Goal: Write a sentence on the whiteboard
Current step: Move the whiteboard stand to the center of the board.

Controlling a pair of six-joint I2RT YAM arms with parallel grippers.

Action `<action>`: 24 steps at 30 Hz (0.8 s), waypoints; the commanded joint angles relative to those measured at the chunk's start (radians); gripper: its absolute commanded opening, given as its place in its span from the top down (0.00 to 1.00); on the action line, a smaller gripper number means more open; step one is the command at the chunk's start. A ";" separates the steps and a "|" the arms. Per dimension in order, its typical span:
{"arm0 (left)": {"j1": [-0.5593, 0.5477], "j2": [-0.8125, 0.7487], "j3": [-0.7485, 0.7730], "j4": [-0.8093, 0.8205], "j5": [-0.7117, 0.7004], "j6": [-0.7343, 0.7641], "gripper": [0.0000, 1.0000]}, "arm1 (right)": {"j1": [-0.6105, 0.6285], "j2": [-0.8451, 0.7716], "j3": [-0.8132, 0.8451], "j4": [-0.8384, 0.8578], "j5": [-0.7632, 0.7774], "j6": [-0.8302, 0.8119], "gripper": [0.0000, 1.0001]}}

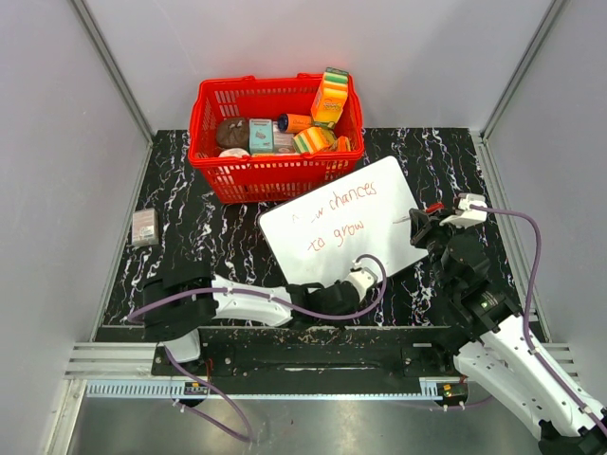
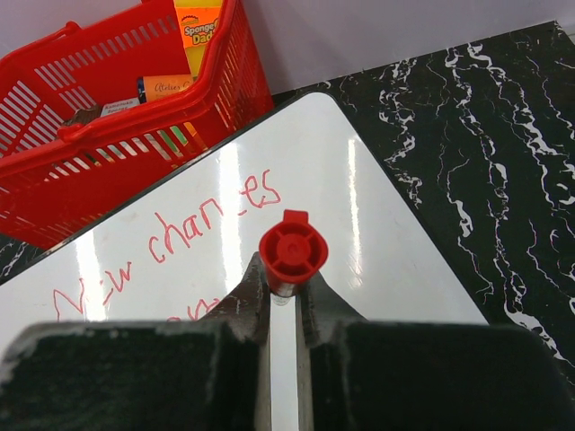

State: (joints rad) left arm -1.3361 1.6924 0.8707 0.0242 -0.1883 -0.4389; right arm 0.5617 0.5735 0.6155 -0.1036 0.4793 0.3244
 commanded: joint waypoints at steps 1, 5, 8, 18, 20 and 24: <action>-0.003 0.015 0.033 -0.009 -0.137 -0.046 1.00 | -0.005 -0.007 0.046 0.013 0.038 -0.016 1.00; -0.003 0.003 -0.002 -0.044 -0.194 -0.093 1.00 | -0.005 -0.006 0.047 0.013 0.036 -0.018 1.00; 0.005 -0.013 -0.021 -0.067 -0.220 -0.118 1.00 | -0.006 -0.008 0.044 0.013 0.035 -0.012 1.00; 0.074 -0.089 -0.085 -0.115 -0.232 -0.184 1.00 | -0.005 -0.009 0.044 0.005 0.027 -0.007 1.00; 0.090 -0.089 -0.085 -0.138 -0.238 -0.208 1.00 | -0.005 -0.008 0.044 0.005 0.027 -0.004 1.00; 0.117 -0.085 -0.085 -0.168 -0.238 -0.236 1.00 | -0.005 -0.004 0.044 0.002 0.018 0.004 1.00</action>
State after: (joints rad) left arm -1.2495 1.6295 0.7956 -0.0879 -0.3729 -0.6292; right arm 0.5617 0.5724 0.6155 -0.1112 0.4808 0.3191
